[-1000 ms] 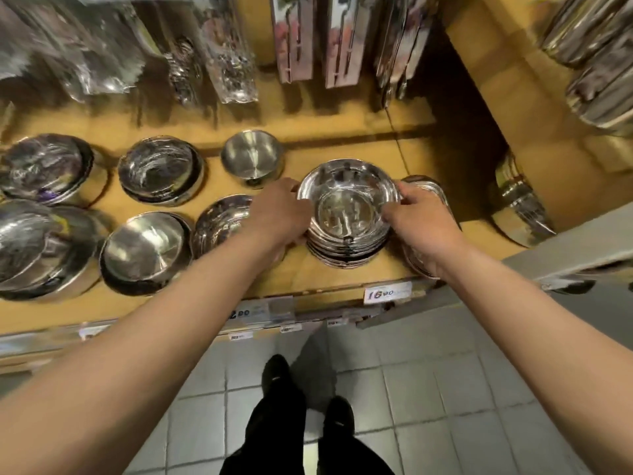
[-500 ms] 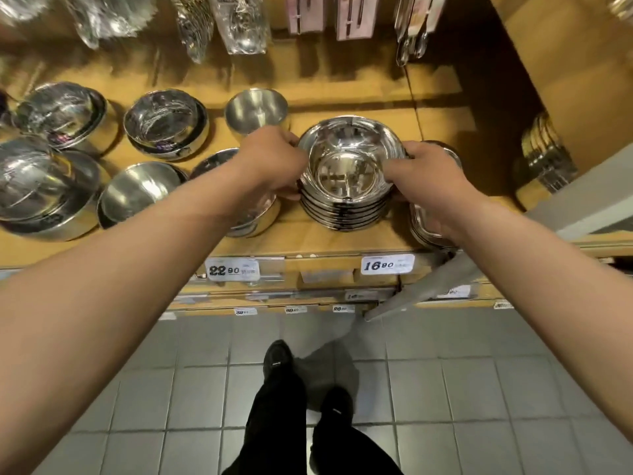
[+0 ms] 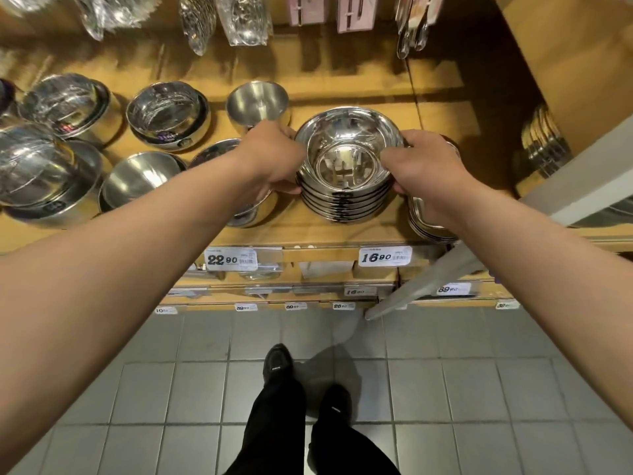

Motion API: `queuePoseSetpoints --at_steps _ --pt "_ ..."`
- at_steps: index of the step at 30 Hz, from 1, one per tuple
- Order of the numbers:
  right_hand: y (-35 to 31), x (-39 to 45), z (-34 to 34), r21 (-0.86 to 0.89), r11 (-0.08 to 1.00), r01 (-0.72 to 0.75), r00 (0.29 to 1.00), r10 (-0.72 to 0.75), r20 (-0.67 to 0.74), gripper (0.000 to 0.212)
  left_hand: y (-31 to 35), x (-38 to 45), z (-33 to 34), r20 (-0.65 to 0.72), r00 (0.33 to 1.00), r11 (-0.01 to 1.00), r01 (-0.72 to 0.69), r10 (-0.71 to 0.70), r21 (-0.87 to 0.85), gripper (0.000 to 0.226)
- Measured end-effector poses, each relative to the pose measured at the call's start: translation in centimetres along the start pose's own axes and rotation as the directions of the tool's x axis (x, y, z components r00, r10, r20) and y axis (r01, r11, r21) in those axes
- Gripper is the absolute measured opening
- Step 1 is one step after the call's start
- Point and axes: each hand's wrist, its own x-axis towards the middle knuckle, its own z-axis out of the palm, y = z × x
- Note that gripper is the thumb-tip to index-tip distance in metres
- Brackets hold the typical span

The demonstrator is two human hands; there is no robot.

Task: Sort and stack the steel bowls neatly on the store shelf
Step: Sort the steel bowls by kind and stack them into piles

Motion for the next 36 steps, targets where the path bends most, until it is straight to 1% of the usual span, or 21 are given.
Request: queuePoseSetpoints --at_steps 3,5,7,8,11,16,20,25,28,30,31,32,34,36 --pt "0.1 -0.1 0.0 -0.004 1.0 0.008 1.0 -0.008 -0.01 0.013 -0.1 0.1 -0.2 -0.007 1.0 1.0 -0.026 0.026 0.018 0.022" --pt "0.5 0.1 0.0 -0.025 0.999 0.031 0.998 -0.033 -0.046 0.013 -0.3 0.2 -0.2 -0.044 0.997 0.995 -0.063 0.067 0.084 0.027" --pt "0.7 0.2 -0.1 -0.037 0.998 0.047 0.993 -0.051 -0.107 0.037 -0.3 0.5 -0.2 -0.106 0.988 0.983 -0.096 0.114 0.156 0.032" --pt "0.6 0.3 -0.1 -0.034 0.998 0.055 0.989 -0.059 -0.138 0.042 -0.3 0.5 -0.3 -0.124 0.983 0.98 -0.112 0.132 0.162 0.029" --pt "0.4 0.4 -0.4 -0.03 0.997 0.066 0.981 -0.07 -0.178 0.041 -0.4 0.6 -0.4 -0.136 0.978 0.977 -0.134 0.158 0.168 0.02" --pt "0.5 0.0 -0.4 -0.07 0.992 0.102 0.975 -0.113 -0.192 0.042 -0.5 0.8 -0.5 -0.156 0.971 0.97 -0.15 0.181 0.194 0.012" --pt "0.7 -0.1 -0.2 -0.098 0.989 0.107 0.973 -0.125 -0.193 0.041 -0.4 0.9 -0.8 -0.159 0.967 0.963 -0.162 0.199 0.216 0.019" --pt "0.7 0.2 -0.2 -0.156 0.983 0.101 0.975 -0.129 -0.18 0.041 -0.4 0.9 -0.9 -0.126 0.977 0.972 -0.145 0.169 0.183 0.02" --pt "1.0 0.4 0.0 -0.176 0.983 0.055 0.992 -0.073 -0.1 0.045 -0.7 0.8 -0.6 -0.086 0.988 0.974 -0.112 0.131 0.195 0.024" --pt "1.1 0.3 0.3 -0.161 0.987 0.016 0.998 -0.026 -0.061 0.03 -1.0 0.7 -0.3 -0.021 0.997 0.989 -0.068 0.072 0.134 0.025" --pt "1.2 0.2 0.5 -0.121 0.993 -0.009 0.999 0.002 -0.052 0.022 -1.1 0.7 -0.1 0.005 0.999 0.995 -0.05 0.049 0.085 0.025" --pt "1.2 0.2 0.6 -0.075 0.997 -0.028 0.999 0.025 -0.047 0.02 -1.2 0.6 0.0 0.016 0.999 0.998 -0.036 0.035 0.048 0.025" --pt "1.2 0.2 0.7 -0.042 0.998 -0.042 0.998 0.04 -0.047 0.023 -1.2 0.7 0.1 0.017 1.0 0.999 -0.026 0.026 0.019 0.025" --pt "1.3 0.3 0.6 -0.062 0.997 -0.04 0.998 0.037 -0.049 0.03 -1.3 0.8 0.1 0.017 0.999 1.0 -0.027 0.027 0.003 0.024"
